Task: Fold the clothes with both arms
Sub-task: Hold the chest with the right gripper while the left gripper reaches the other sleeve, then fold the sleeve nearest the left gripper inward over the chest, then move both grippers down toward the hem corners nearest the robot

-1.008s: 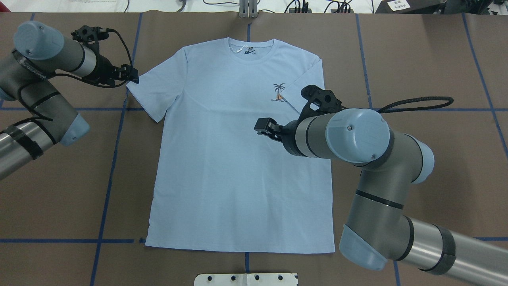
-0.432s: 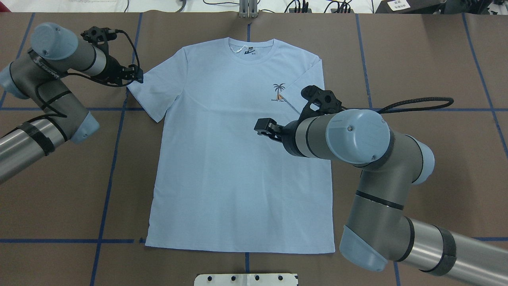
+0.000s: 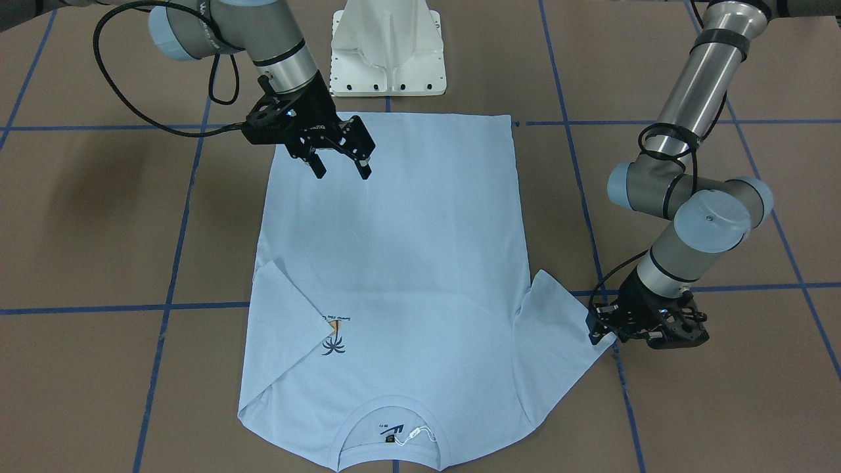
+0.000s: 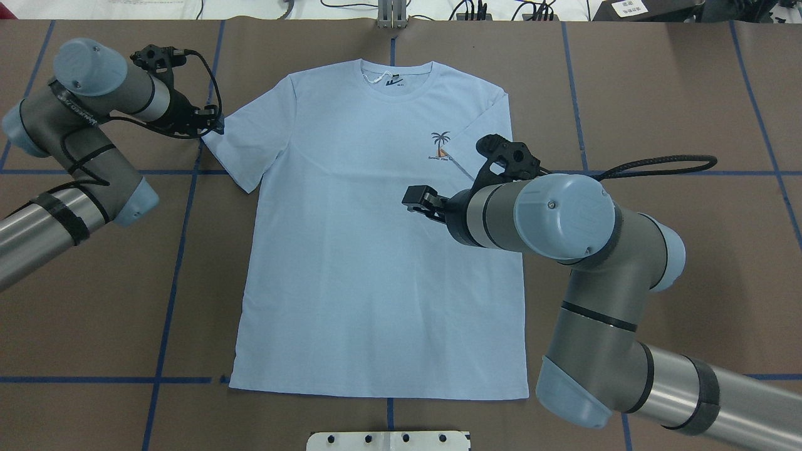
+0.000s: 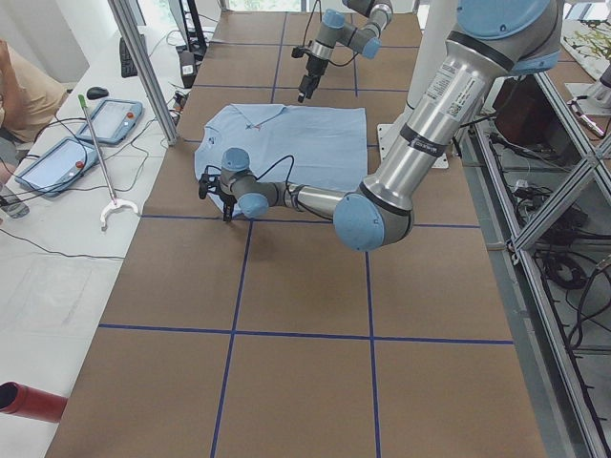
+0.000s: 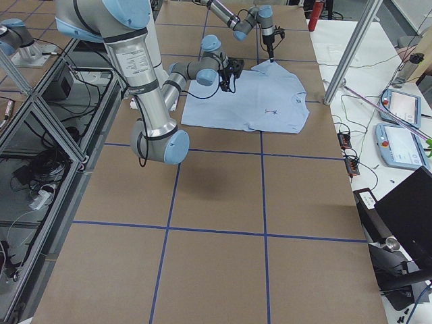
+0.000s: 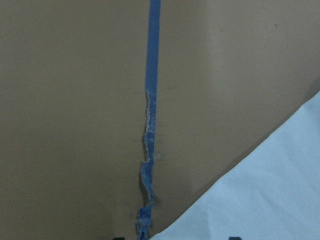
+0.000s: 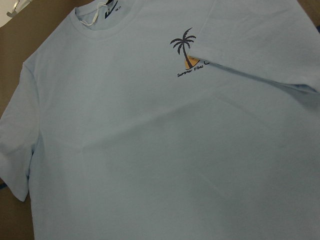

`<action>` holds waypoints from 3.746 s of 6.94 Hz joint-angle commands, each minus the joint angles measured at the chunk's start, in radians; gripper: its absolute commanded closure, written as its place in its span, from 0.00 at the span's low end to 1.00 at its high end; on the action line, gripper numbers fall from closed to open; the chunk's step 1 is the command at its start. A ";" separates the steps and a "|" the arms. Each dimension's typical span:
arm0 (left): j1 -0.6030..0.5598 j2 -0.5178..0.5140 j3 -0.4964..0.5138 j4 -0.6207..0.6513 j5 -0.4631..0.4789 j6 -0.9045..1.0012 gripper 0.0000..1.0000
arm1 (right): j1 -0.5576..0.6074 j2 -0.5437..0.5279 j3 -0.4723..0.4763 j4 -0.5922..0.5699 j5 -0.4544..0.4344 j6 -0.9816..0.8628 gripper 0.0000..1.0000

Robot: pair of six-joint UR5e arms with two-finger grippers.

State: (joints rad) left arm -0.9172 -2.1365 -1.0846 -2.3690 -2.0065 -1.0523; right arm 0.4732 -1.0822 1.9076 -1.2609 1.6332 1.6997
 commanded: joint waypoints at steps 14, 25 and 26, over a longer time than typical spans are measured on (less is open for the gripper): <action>0.113 -0.273 0.137 -0.125 0.049 -0.379 0.15 | -0.004 -0.022 0.002 0.002 -0.003 -0.002 0.00; 0.268 0.285 -0.828 0.057 0.046 -0.566 0.08 | -0.450 -0.252 0.242 -0.348 -0.277 0.494 0.02; 0.274 0.318 -0.853 0.060 0.048 -0.584 0.08 | -0.467 -0.272 0.240 -0.348 -0.288 0.530 0.02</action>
State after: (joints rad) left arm -0.6511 -1.8707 -1.8798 -2.3196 -1.9611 -1.6215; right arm 0.0413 -1.3335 2.1469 -1.6084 1.3685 2.1853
